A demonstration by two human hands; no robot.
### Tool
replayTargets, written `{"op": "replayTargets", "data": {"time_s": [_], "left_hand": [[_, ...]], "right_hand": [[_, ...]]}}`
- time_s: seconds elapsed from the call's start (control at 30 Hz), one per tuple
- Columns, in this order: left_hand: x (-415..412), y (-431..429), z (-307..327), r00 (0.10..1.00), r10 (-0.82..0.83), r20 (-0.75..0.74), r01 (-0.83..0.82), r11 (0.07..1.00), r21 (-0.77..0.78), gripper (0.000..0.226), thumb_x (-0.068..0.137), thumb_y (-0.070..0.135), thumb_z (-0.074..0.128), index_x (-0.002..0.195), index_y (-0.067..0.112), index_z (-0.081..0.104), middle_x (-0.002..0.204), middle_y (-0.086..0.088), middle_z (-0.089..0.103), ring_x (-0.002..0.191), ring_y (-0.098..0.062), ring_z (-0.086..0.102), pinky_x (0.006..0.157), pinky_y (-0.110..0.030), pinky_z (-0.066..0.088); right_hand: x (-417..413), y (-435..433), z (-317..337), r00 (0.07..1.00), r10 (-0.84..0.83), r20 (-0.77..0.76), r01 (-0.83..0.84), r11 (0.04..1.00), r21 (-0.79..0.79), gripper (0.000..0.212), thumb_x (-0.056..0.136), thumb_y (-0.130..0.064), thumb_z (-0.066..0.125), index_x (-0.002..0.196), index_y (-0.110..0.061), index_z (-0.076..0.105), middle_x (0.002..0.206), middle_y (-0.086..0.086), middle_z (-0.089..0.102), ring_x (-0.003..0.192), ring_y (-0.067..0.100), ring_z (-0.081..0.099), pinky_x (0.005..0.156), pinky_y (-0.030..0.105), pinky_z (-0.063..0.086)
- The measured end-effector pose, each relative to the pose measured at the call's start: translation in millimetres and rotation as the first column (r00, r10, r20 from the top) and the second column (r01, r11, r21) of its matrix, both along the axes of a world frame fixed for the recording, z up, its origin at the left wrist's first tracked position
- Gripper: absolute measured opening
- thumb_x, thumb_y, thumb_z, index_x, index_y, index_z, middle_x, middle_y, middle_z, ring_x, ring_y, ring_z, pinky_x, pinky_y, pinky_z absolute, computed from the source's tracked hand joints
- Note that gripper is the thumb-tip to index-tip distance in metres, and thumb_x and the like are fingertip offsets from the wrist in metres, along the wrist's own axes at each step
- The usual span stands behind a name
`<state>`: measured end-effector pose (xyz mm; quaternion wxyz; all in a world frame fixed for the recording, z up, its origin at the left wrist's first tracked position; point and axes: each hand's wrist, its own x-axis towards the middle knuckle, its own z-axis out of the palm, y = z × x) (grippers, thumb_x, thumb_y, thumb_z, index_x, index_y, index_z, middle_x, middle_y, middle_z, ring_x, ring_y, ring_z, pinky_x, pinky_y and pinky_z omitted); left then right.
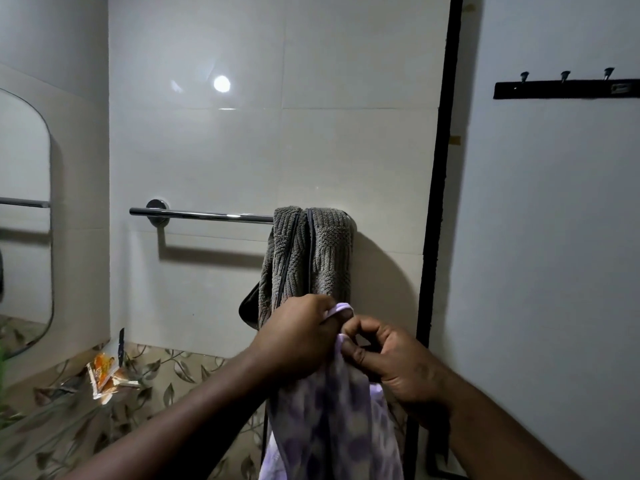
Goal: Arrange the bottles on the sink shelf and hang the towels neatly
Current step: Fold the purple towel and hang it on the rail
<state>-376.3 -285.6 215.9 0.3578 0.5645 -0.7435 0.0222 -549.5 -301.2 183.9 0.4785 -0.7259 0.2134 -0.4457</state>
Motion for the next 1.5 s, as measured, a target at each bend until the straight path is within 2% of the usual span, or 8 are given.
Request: {"op": "replayTargets", "data": {"time_s": [0.17, 0.4, 0.53, 0.73, 0.83, 0.9, 1.13, 1.5], "left_hand": [[3, 3, 5, 0.999, 0.005, -0.047, -0.009, 0.997, -0.078, 0.046, 0.086, 0.062, 0.067, 0.078, 0.018, 0.058, 0.063, 0.006, 0.055, 0.061, -0.006, 0.051, 0.056, -0.03, 0.037], [25, 23, 24, 0.933, 0.089, 0.35, -0.113, 0.992, 0.05, 0.042, 0.086, 0.058, 0.07, 0.094, 0.018, 0.062, 0.101, -0.005, 0.073, 0.097, -0.029, 0.066, 0.065, -0.034, 0.036], [40, 24, 31, 0.945, 0.068, 0.319, -0.098, 0.992, 0.079, 0.045, 0.086, 0.061, 0.069, 0.083, 0.017, 0.063, 0.071, -0.001, 0.062, 0.07, -0.022, 0.058, 0.06, -0.035, 0.038], [51, 32, 35, 0.943, -0.266, -0.201, 0.316, 0.907, 0.279, 0.039, 0.088, 0.045, 0.077, 0.081, 0.008, 0.067, 0.071, -0.003, 0.059, 0.063, -0.013, 0.048, 0.056, -0.029, 0.037], [46, 35, 30, 0.587, -0.344, -0.733, 0.706, 0.661, 0.255, 0.017, 0.089, 0.019, 0.075, 0.094, 0.003, 0.073, 0.085, -0.016, 0.068, 0.067, -0.019, 0.062, 0.059, -0.026, 0.053], [40, 30, 23, 0.442, -0.289, -0.849, 0.741, 0.651, 0.164, 0.016, 0.09, 0.012, 0.073, 0.1, 0.0, 0.074, 0.086, -0.017, 0.07, 0.066, -0.018, 0.066, 0.061, -0.026, 0.057], [15, 9, -5, 0.292, -0.151, -0.945, 0.624, 0.779, 0.068, 0.029, 0.094, -0.009, 0.059, 0.122, -0.012, 0.065, 0.114, -0.03, 0.068, 0.079, -0.024, 0.068, 0.072, -0.028, 0.06], [-23, 6, -17, 0.218, -0.141, -0.966, 0.498, 0.867, -0.014, 0.009, 0.09, -0.009, 0.068, 0.098, -0.004, 0.069, 0.088, -0.024, 0.07, 0.064, -0.024, 0.067, 0.056, -0.03, 0.059]], "right_hand": [[-5, -15, -8, 0.976, -0.183, 0.12, 0.173, 0.981, 0.089, 0.013, 0.097, -0.004, 0.059, 0.098, 0.006, 0.069, 0.098, 0.009, 0.077, 0.089, 0.017, 0.069, 0.077, 0.024, 0.057], [-19, -32, -12, 0.85, -0.476, 0.228, 0.421, 0.872, 0.249, 0.011, 0.098, -0.006, 0.06, 0.093, -0.003, 0.069, 0.087, 0.012, 0.073, 0.079, 0.02, 0.064, 0.082, 0.035, 0.052], [-24, -36, -12, 0.826, -0.527, 0.198, 0.479, 0.843, 0.245, 0.018, 0.099, -0.003, 0.059, 0.084, -0.007, 0.067, 0.072, 0.001, 0.073, 0.058, 0.002, 0.064, 0.059, 0.015, 0.055], [-22, -38, -11, 0.85, -0.516, 0.105, 0.463, 0.827, 0.319, 0.018, 0.099, -0.008, 0.06, 0.093, 0.008, 0.064, 0.077, 0.014, 0.071, 0.074, 0.022, 0.061, 0.065, 0.031, 0.053], [-23, -37, -8, 0.851, -0.521, 0.063, 0.476, 0.817, 0.325, 0.016, 0.097, -0.007, 0.064, 0.094, 0.008, 0.065, 0.079, 0.02, 0.069, 0.072, 0.027, 0.06, 0.063, 0.032, 0.052], [-25, -37, -5, 0.786, -0.616, 0.056, 0.597, 0.779, 0.191, 0.014, 0.097, -0.004, 0.064, 0.089, 0.008, 0.066, 0.075, 0.017, 0.067, 0.069, 0.024, 0.059, 0.064, 0.031, 0.047], [-17, -22, 20, 0.781, -0.615, 0.11, 0.618, 0.786, 0.004, 0.011, 0.094, -0.014, 0.07, 0.085, -0.007, 0.072, 0.077, 0.008, 0.072, 0.074, 0.016, 0.061, 0.076, 0.034, 0.051], [-1, 10, 26, 0.795, -0.607, -0.023, 0.584, 0.774, -0.247, 0.009, 0.081, -0.034, 0.081, 0.076, -0.028, 0.077, 0.064, -0.001, 0.075, 0.058, 0.013, 0.067, 0.068, 0.052, 0.061]]}}
